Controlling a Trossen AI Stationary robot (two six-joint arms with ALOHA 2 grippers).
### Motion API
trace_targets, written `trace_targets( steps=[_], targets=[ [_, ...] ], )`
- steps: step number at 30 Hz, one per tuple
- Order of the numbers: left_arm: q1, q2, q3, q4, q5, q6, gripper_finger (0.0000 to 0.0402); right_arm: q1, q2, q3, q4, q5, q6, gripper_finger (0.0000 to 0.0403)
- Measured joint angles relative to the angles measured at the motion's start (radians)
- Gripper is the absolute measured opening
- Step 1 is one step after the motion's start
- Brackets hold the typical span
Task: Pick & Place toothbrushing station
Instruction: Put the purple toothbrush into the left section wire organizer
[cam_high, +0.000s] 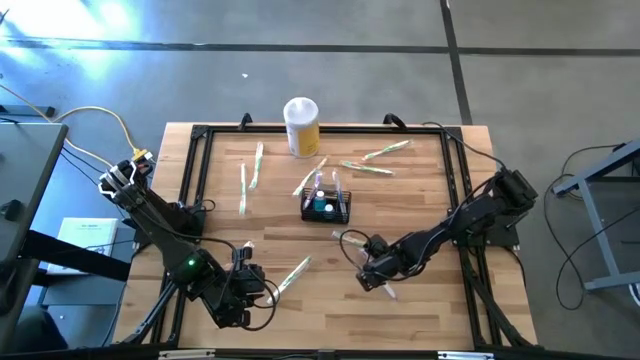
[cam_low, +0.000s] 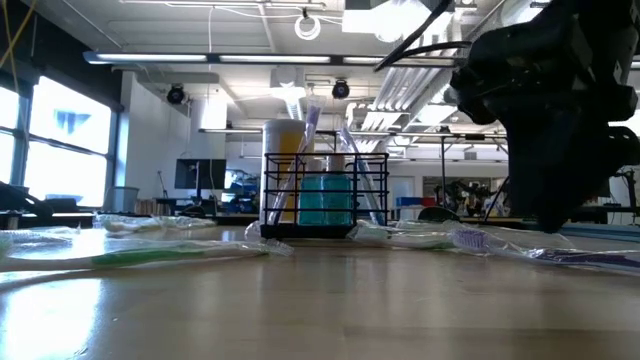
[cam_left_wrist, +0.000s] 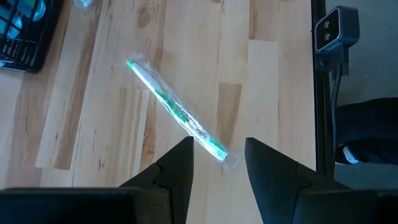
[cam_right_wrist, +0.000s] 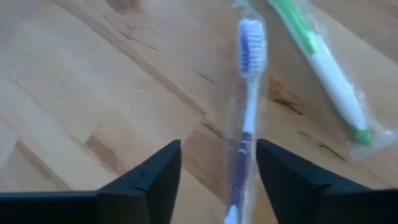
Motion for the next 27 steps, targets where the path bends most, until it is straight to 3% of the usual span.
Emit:
trace_targets(
  steps=[7, 16, 22, 27],
  targets=[
    [0.000, 0.000, 0.000, 0.002, -0.003, 0.003, 0.0138, -0.005, 0.001, 0.000, -0.045, 0.001, 0.000, 0.0259],
    [0.000, 0.000, 0.000, 0.004, -0.019, 0.011, 0.0138, -0.009, 0.124, 0.007, -0.010, -0.086, -0.013, 0.0257],
    [0.000, 0.000, 0.000, 0.010, -0.020, 0.011, 0.0138, -0.007, 0.151, 0.012, -0.031, -0.079, -0.006, 0.0233],
    [0.000, 0.000, 0.000, 0.017, -0.020, 0.011, 0.0138, -0.006, 0.140, 0.005, -0.042, -0.064, -0.011, 0.0172]
  ],
)
